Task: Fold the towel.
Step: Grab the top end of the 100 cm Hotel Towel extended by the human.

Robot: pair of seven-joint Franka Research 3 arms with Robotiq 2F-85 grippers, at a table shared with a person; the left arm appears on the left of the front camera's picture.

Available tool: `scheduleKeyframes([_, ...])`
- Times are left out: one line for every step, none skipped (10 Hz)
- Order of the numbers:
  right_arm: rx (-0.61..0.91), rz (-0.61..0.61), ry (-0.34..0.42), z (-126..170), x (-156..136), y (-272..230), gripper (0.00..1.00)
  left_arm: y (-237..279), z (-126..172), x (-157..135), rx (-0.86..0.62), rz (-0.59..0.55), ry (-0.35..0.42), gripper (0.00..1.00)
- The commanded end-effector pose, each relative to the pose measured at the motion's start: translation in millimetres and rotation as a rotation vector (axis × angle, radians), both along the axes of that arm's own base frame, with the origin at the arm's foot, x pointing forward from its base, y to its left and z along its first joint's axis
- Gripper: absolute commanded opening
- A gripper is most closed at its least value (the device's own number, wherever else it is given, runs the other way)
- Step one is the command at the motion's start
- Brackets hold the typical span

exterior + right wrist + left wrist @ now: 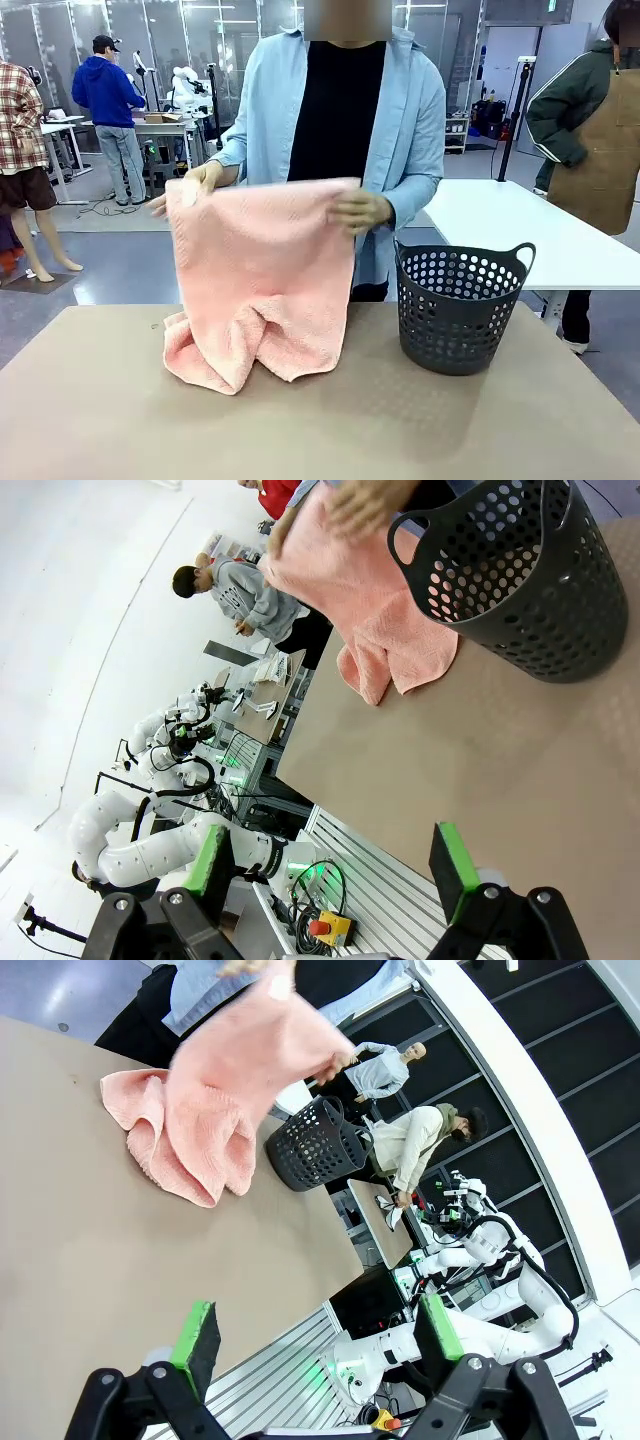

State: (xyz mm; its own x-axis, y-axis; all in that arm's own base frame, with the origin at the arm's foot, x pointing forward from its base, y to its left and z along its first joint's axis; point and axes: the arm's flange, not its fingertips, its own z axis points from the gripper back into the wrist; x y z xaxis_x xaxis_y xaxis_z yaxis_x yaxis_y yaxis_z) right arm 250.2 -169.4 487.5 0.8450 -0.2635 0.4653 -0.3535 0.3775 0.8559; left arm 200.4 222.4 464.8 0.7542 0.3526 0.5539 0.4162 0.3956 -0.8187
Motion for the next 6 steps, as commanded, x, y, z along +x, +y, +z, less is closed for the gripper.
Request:
scheduleKeyframes([0.004, 0.001, -0.021, 0.7, 1.2, -0.6, 1.0, 2.0, 1.3, 1.4, -0.01, -0.004, -0.028, 1.0])
scheduleKeyframes([0.004, 0.001, -0.021, 0.7, 1.2, -0.6, 1.0, 2.0, 1.3, 1.4, -0.01, -0.004, -0.028, 1.0])
scheduleKeyframes([0.004, 0.001, -0.021, 0.7, 1.2, -0.6, 1.0, 2.0, 1.3, 1.4, -0.01, -0.004, -0.028, 1.0])
scheduleKeyframes([0.004, 0.001, -0.021, 0.7, 1.2, -0.6, 1.0, 2.0, 1.3, 1.4, -0.01, -0.004, -0.028, 1.0])
scheduleKeyframes([0.004, 0.001, -0.021, 0.7, 1.2, -0.6, 1.0, 2.0, 1.3, 1.4, -0.01, -0.004, -0.028, 1.0])
scheduleKeyframes([0.004, 0.001, -0.021, 0.7, 1.2, -0.6, 1.0, 2.0, 1.3, 1.4, -0.01, -0.004, -0.028, 1.0])
